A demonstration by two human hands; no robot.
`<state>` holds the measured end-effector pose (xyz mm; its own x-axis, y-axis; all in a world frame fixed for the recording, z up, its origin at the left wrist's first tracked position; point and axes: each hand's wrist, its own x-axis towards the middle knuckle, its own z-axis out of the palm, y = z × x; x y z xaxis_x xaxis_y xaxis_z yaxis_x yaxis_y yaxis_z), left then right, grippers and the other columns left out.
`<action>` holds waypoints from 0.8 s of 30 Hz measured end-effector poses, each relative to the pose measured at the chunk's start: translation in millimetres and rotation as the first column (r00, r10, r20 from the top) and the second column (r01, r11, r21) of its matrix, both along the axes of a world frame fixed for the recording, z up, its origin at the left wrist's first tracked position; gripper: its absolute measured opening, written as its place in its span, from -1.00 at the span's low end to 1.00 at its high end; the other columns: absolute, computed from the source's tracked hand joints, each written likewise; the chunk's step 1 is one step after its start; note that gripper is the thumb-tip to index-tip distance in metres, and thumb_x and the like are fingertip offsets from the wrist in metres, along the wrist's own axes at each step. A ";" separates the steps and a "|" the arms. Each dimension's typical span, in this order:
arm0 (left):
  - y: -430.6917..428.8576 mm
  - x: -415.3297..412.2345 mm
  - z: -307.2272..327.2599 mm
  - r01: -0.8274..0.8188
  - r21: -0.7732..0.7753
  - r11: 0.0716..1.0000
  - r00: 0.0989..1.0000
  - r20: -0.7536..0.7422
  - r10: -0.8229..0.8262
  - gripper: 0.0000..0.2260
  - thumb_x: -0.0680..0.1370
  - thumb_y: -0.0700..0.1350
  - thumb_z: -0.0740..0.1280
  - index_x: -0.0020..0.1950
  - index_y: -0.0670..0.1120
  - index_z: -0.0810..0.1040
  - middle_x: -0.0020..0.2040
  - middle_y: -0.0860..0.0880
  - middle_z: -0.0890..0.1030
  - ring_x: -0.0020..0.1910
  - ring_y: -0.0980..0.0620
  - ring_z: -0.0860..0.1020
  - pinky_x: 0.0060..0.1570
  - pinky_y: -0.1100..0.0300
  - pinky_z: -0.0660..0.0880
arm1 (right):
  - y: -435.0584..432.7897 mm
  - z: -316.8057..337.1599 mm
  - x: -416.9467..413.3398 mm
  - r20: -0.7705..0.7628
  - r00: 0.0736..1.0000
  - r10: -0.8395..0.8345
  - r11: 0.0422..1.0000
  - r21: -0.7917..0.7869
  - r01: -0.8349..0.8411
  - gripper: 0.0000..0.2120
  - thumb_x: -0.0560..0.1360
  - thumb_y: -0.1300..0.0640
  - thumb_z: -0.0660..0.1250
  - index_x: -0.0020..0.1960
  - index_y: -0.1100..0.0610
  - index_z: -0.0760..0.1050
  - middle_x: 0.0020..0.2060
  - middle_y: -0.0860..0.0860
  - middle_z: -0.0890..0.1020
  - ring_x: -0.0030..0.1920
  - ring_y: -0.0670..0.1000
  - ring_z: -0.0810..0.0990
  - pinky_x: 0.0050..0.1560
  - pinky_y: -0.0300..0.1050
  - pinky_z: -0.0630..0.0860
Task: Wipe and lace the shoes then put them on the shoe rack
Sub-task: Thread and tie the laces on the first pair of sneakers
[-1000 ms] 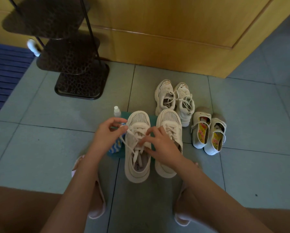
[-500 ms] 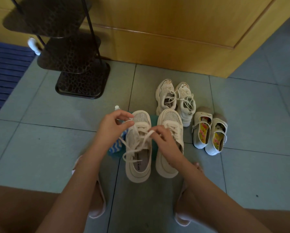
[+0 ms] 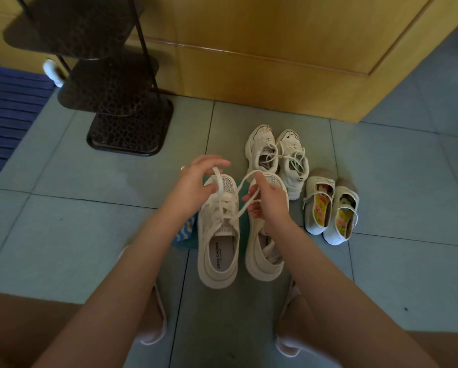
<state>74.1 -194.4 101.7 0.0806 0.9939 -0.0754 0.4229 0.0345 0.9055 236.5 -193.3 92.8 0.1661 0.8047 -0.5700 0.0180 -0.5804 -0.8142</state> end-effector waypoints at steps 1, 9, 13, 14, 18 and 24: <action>0.8 -0.1 -3.5 -0.005 0.008 1.000 0.997 -0.074 0.006 -0.55 0.38 -0.37 0.41 0.12 0.09 0.53 0.20 0.02 0.47 -0.02 0.23 0.51 0.01 0.31 0.50 | 1.3 -1.0 0.2 0.025 1.000 0.003 1.000 -0.009 -0.002 -0.58 0.59 -0.06 0.14 -0.30 0.19 0.46 -0.47 0.04 0.60 -0.61 -0.07 0.43 -0.53 -0.26 0.34; -28.7 6.5 -22.4 -0.284 -0.185 0.941 0.920 -0.331 0.212 -0.78 0.48 -0.01 0.38 0.00 -0.09 0.45 -0.08 -0.01 0.52 -0.17 0.10 0.49 -0.22 0.26 0.38 | -12.8 -6.9 -0.4 0.136 0.903 0.406 0.904 -0.206 -0.376 -0.68 0.50 -0.02 0.32 0.00 0.25 0.55 -0.27 0.07 0.60 -0.41 -0.02 0.52 -0.47 -0.23 0.40; -44.8 12.6 -34.5 -0.138 -0.429 0.893 0.967 -0.253 0.028 -0.83 0.46 0.02 0.40 -0.08 -0.05 0.53 -0.10 0.03 0.58 -0.12 0.09 0.53 -0.16 0.23 0.45 | -23.2 -13.1 -1.2 0.149 0.917 0.370 0.926 -0.135 -0.352 -0.82 0.46 0.05 0.40 -0.10 0.18 0.56 -0.30 0.03 0.59 -0.39 -0.08 0.49 -0.44 -0.28 0.40; -47.6 15.6 -35.0 -0.112 -0.445 0.889 0.979 -0.203 0.022 -0.83 0.44 0.01 0.42 -0.08 -0.04 0.55 -0.12 0.04 0.58 -0.10 0.09 0.54 -0.15 0.25 0.46 | -24.0 -13.9 -2.3 0.152 0.923 0.354 0.934 -0.110 -0.340 -0.85 0.47 0.09 0.39 -0.06 0.17 0.55 -0.29 0.02 0.58 -0.38 -0.08 0.49 -0.43 -0.27 0.40; -51.7 22.8 -36.5 -0.172 -0.326 0.930 0.970 -0.221 0.102 -0.87 0.42 -0.07 0.45 -0.13 -0.01 0.51 -0.13 0.03 0.58 -0.12 0.09 0.54 -0.13 0.23 0.49 | -23.4 -12.3 -6.6 0.114 0.954 0.276 0.961 -0.005 -0.277 -0.81 0.50 0.20 0.33 0.07 0.28 0.52 -0.29 0.06 0.54 -0.39 -0.06 0.47 -0.51 -0.33 0.39; -52.2 19.9 -41.9 -0.149 -0.241 0.959 0.976 -0.189 0.104 -0.85 0.43 -0.05 0.44 -0.04 0.02 0.54 -0.12 0.09 0.54 -0.19 0.22 0.47 -0.27 0.37 0.39 | -21.6 -10.5 -4.6 0.106 0.949 0.296 0.944 0.117 -0.307 -0.86 0.51 0.16 0.34 -0.04 0.26 0.53 -0.33 0.08 0.52 -0.40 -0.06 0.47 -0.49 -0.30 0.40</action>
